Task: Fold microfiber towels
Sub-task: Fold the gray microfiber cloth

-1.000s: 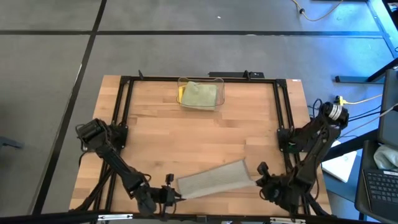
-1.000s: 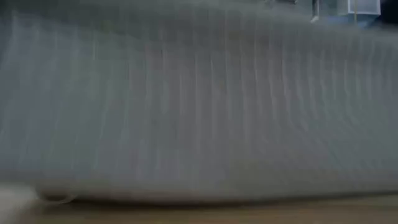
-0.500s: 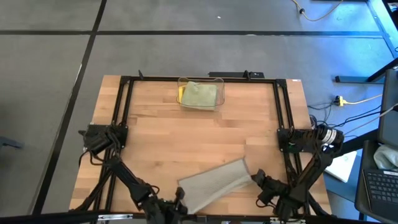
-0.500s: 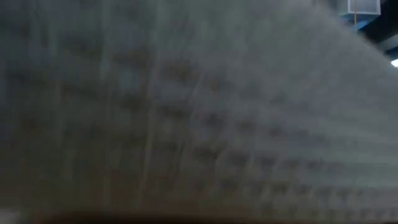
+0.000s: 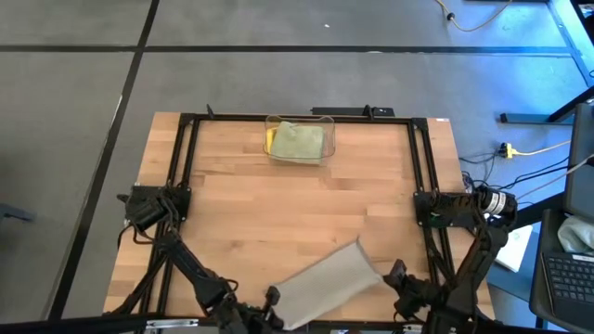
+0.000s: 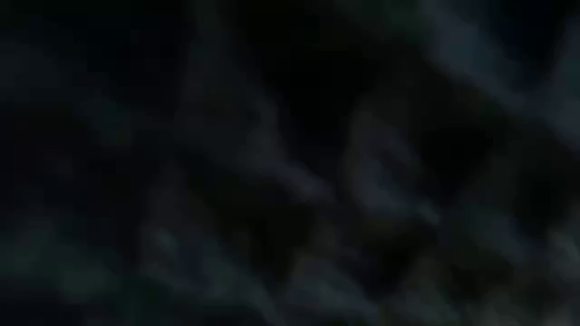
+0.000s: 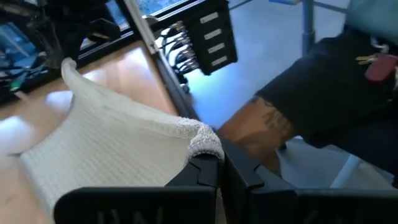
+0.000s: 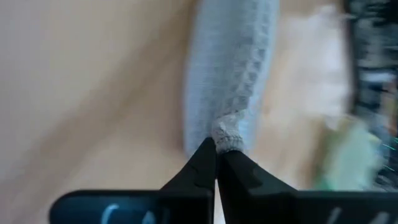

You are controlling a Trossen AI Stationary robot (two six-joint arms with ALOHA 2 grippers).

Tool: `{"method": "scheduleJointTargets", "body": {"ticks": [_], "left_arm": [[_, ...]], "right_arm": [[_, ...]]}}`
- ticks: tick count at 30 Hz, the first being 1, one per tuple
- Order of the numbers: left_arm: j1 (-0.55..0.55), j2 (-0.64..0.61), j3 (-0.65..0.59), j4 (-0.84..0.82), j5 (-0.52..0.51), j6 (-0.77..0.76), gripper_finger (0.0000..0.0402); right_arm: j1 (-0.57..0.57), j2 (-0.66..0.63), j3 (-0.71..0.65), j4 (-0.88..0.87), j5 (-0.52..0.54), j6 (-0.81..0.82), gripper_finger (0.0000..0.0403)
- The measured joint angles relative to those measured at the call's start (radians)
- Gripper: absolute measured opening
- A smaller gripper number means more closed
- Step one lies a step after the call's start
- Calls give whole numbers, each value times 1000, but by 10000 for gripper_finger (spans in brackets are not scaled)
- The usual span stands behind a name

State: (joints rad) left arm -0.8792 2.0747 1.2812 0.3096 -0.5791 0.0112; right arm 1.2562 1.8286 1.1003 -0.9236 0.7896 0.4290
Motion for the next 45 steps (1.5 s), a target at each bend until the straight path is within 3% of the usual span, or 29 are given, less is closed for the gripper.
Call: {"method": "scheduleJointTargets", "body": {"ticks": [4,9,10,15,18,20,22,24,26,29,32,35,37,40,45], "left_arm": [[4,-9,0,-4,-51,37,0],[-20,-25,82,-5,-148,136,0],[-29,-26,112,-3,-169,151,0],[-70,-27,267,-1,-209,151,0],[-94,-30,336,-17,-224,154,0],[-107,-31,356,-79,-318,153,0],[-118,-30,356,-200,-497,112,0],[-116,-30,356,-408,-679,-52,0],[-107,-30,356,-675,-751,-314,0],[-84,-27,341,-1126,-697,-846,0],[-55,-22,231,-1370,-618,-1280,0],[-35,-21,67,-1393,-616,-1553,0],[-36,-22,-37,-1390,-560,-1696,0],[-37,-20,-172,-1307,-460,-1813,0],[-48,-21,-266,-1270,-472,-1933,0]], "right_arm": [[-1,0,52,-231,134,128,6],[-1,0,185,-638,242,452,6],[1,-4,212,-646,255,486,6],[26,-32,311,-526,267,300,6],[42,-32,368,-527,278,292,6],[43,-32,382,-579,319,365,6],[19,-33,380,-641,332,492,6],[-29,-41,334,-639,332,558,6],[-87,-42,271,-612,305,581,6],[-184,-43,143,-559,213,617,6],[-291,-43,-26,-429,181,613,6],[-390,-44,-198,-266,214,609,9],[-457,-46,-305,-195,190,598,10],[-546,-43,-412,-45,183,541,10],[-596,-68,-454,1,200,519,11]]}}
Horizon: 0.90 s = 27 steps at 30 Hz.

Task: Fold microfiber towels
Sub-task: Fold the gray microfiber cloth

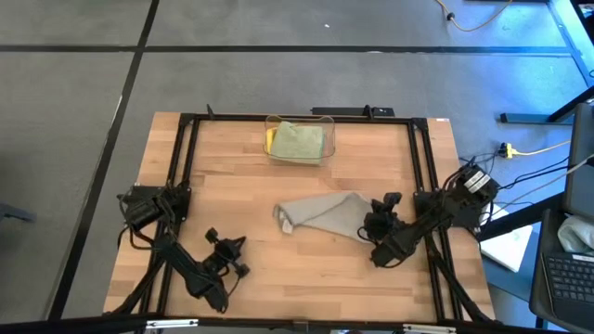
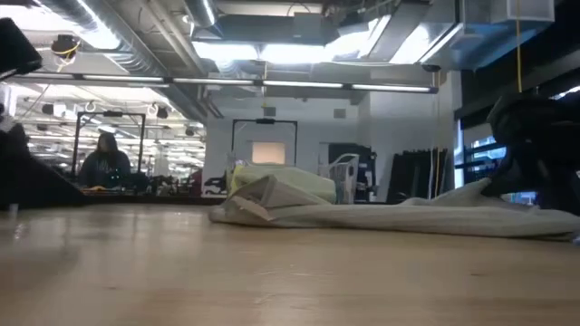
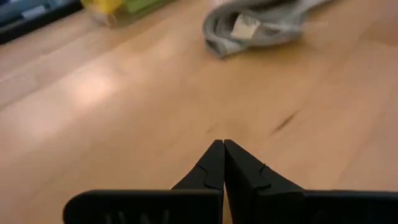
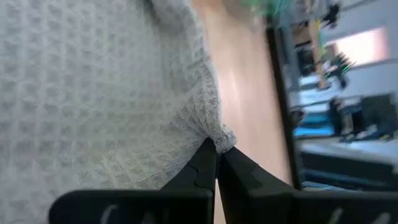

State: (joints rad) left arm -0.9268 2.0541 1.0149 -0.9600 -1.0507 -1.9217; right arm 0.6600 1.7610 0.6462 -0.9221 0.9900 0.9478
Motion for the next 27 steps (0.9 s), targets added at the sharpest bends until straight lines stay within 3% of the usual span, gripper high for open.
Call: {"method": "scheduleJointTargets", "body": {"ticks": [7,12,15,21,27], "left_arm": [[38,-6,-2,-59,-77,10,0],[96,-6,12,-7,-245,13,0],[142,-6,49,-8,-255,34,0],[242,-6,181,-8,-279,277,11],[340,-6,371,-39,-372,601,56]], "right_arm": [[-7,-96,42,-14,109,-162,6],[-13,-144,41,-5,162,-170,7],[-15,-153,41,-6,194,-172,7],[-14,-153,41,-7,266,-217,7],[-37,-153,93,-41,385,-315,7]]}}
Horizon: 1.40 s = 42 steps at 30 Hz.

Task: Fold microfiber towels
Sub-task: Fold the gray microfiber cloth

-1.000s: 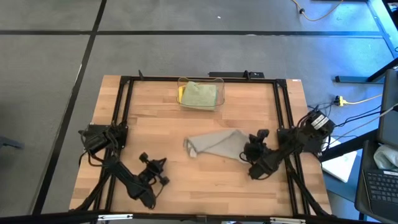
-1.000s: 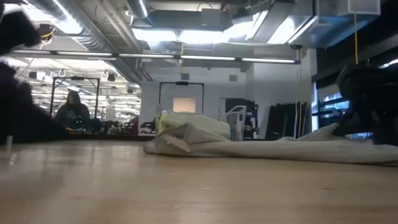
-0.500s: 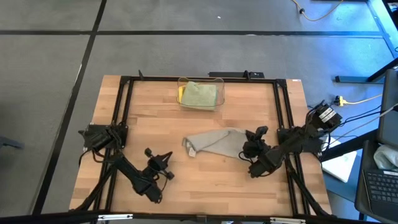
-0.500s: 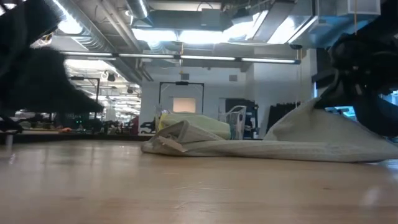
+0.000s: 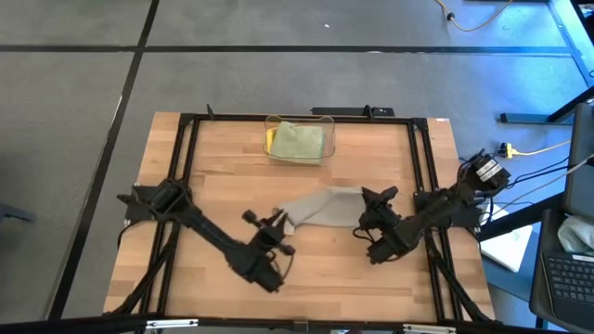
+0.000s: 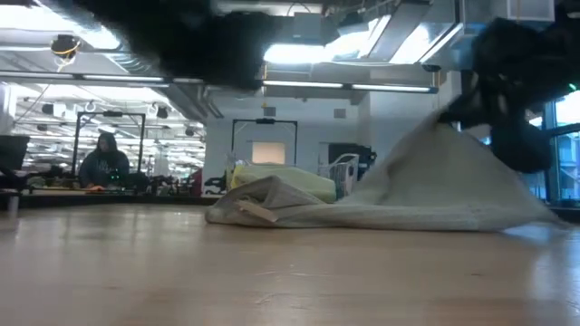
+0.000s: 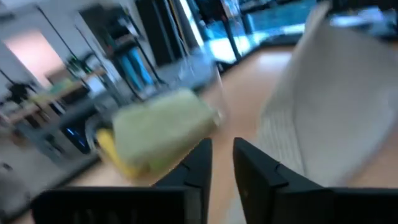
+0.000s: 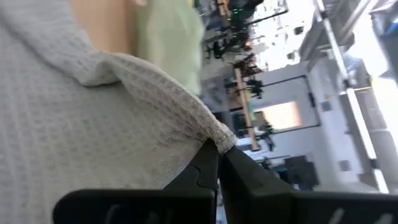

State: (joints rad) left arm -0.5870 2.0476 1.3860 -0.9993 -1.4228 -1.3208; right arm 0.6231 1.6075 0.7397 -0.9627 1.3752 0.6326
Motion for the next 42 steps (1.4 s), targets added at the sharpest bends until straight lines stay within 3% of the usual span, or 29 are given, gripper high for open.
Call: {"method": "scheduleJointTargets", "body": {"ticks": [5,9,11,14,19,24,30,36,42], "left_arm": [[60,0,128,-3,-111,158,99],[98,0,211,-3,-61,322,126],[120,-1,247,21,6,422,137],[148,-1,281,116,91,605,147],[174,-1,321,292,104,867,151],[175,-1,360,419,106,1063,151],[174,-1,383,541,105,1192,151],[183,-31,383,785,164,1388,151],[217,-37,383,1040,308,1518,151]], "right_arm": [[-28,-4,107,-88,69,-63,8],[-27,-56,216,-197,59,-25,8],[-28,-106,277,-235,-10,-20,8],[-28,-194,360,-213,-153,-144,7],[-40,-291,506,-89,-271,-452,6],[-94,-299,646,-38,-439,-630,6],[-131,-253,661,7,-600,-749,5],[-130,-202,647,8,-613,-792,7],[-112,-215,649,10,-577,-792,8]]}}
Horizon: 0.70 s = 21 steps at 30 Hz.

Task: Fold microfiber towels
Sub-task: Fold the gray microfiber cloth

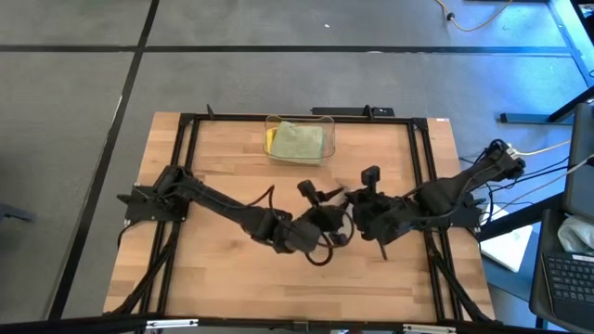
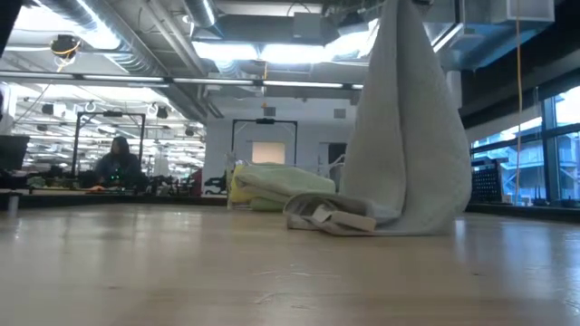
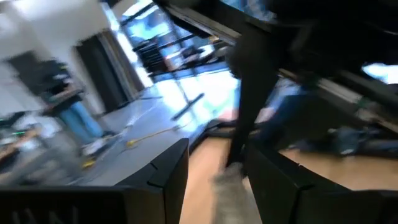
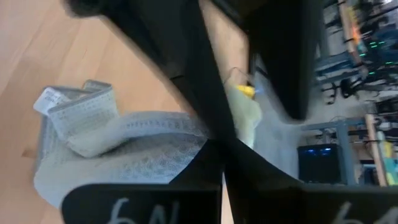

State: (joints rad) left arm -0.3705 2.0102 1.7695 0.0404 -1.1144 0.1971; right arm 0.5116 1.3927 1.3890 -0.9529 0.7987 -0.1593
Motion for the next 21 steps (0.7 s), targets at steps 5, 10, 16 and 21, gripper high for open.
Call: {"method": "scheduleJointTargets", "body": {"ticks": [5,10,16,21], "left_arm": [[10,1,0,-37,-39,-33,151],[-9,-5,0,-47,-20,-38,151],[-6,-10,-1,-125,86,-132,151],[6,-10,-1,-138,43,-161,151]], "right_arm": [[23,-32,1,-7,30,6,4],[29,-42,2,-28,35,28,5],[25,-42,2,6,46,22,5],[21,-42,2,10,46,19,5]]}}
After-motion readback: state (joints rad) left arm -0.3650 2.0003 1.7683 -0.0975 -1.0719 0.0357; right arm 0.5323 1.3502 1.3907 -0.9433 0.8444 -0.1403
